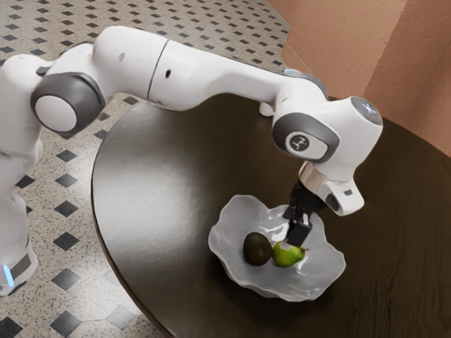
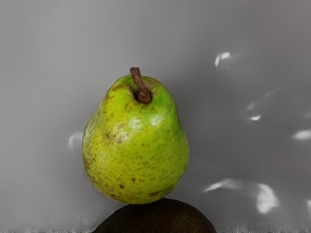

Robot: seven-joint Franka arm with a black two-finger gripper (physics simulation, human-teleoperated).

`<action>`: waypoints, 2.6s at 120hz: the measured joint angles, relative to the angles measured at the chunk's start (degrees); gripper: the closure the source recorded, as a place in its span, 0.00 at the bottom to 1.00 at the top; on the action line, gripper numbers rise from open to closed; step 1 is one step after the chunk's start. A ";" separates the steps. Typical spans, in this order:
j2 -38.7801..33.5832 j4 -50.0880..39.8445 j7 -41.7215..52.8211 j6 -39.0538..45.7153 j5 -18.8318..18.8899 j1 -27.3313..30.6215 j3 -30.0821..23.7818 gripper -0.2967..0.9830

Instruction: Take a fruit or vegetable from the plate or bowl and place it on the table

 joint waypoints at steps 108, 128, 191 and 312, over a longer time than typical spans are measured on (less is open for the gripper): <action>2.14 -3.28 0.42 4.56 -2.09 -0.70 3.34 0.23; 2.80 -3.23 0.46 4.65 -2.57 -0.68 3.33 0.23; 4.47 -2.24 0.72 4.66 -3.84 -0.68 3.18 0.31; -0.28 3.79 1.62 4.75 -2.65 -0.54 8.93 0.60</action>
